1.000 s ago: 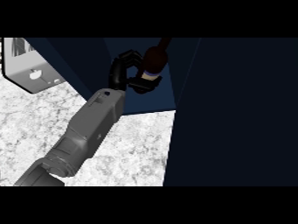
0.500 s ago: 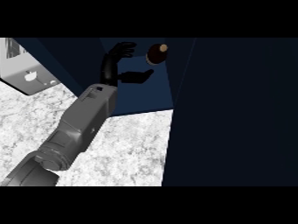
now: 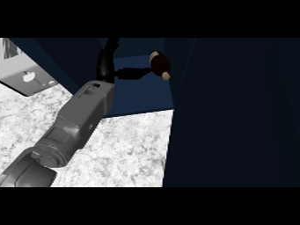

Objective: Pick up the wine, place it into the cabinet and close the cabinet

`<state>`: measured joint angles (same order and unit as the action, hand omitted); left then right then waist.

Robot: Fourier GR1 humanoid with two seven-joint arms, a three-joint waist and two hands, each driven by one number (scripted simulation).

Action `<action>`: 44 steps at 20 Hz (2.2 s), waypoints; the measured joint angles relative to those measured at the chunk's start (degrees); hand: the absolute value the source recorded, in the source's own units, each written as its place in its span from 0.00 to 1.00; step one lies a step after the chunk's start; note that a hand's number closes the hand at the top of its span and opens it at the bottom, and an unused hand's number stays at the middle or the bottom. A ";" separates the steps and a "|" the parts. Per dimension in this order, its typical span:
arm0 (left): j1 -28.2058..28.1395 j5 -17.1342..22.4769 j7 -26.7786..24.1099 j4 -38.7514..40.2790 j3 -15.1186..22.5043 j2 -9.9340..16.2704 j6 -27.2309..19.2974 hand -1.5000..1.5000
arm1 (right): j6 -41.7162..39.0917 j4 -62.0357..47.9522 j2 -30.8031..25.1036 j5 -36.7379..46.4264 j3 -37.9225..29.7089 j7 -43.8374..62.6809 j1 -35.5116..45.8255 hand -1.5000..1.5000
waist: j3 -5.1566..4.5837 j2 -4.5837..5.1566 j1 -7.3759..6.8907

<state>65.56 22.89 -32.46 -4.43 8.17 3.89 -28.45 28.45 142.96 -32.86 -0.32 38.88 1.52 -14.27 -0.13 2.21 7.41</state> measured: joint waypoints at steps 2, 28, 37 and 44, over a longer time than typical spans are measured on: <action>0.20 0.28 -0.60 -0.28 -0.40 0.25 1.41 0.00 | -0.23 -0.02 -0.17 -0.05 0.19 -0.36 -0.29 0.00 | -0.04 0.05 0.15; 3.37 4.85 -2.28 -7.15 -5.35 -3.31 20.25 0.00 | 0.74 0.87 -2.90 -0.44 -3.14 -0.15 -4.62 0.00 | 0.08 -2.10 -4.73; -2.49 7.81 -0.70 -14.05 -2.31 -3.82 24.25 0.00 | 1.62 1.18 -3.73 -0.41 -3.96 0.05 -5.81 0.00 | 0.06 -2.77 -5.73; -11.32 11.11 1.11 -24.34 3.34 -3.88 26.08 0.00 | 2.44 1.18 -4.26 -0.28 -3.80 0.12 -6.07 0.00 | 0.06 -3.29 -6.85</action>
<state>54.24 34.00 -31.35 -28.77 11.50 0.01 -2.37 30.89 144.15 -37.12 -0.60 35.09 1.64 -20.34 -0.07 -1.08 0.56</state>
